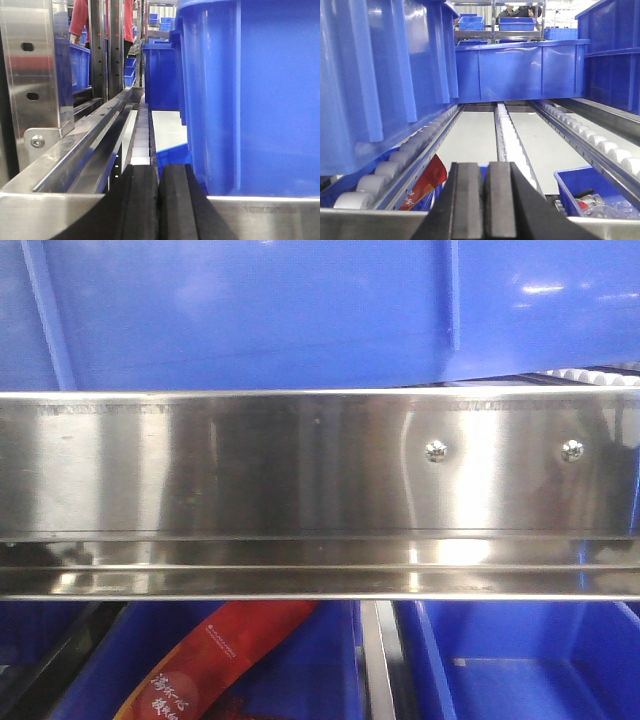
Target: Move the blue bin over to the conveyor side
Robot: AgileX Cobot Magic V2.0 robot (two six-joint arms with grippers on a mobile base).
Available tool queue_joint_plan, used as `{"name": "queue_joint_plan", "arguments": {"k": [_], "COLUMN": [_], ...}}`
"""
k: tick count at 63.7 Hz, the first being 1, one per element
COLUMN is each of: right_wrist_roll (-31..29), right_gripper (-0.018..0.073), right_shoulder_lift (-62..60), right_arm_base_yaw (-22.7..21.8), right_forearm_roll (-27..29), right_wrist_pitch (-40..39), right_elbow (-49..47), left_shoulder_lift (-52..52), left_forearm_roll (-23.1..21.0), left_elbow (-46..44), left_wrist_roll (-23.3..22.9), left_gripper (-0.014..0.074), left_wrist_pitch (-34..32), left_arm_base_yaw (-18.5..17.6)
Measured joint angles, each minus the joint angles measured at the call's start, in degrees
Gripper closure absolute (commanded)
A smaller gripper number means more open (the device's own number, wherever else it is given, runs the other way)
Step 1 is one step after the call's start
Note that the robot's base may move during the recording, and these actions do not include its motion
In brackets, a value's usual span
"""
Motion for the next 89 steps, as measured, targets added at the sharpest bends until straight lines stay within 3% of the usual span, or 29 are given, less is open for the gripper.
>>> {"name": "queue_joint_plan", "arguments": {"k": [68,83,89], "right_wrist_roll": [0.1,0.1,0.1], "right_gripper": [0.0648,0.0648,0.0648], "right_shoulder_lift": [0.0,0.0,0.0], "right_arm_base_yaw": [0.0,0.0,0.0], "right_forearm_roll": [0.0,0.0,0.0], "right_wrist_pitch": [-0.13,-6.06,-12.97], "right_elbow": [0.0,0.0,0.0], "left_shoulder_lift": [0.0,0.0,0.0], "left_forearm_roll": [0.0,0.0,0.0], "left_elbow": [0.0,0.0,0.0], "left_wrist_roll": [0.0,0.0,0.0], "left_gripper": [0.0613,0.0613,0.0613], "left_wrist_pitch": [0.0,-3.01,-5.98], "left_arm_base_yaw": [0.0,0.0,0.0]}}
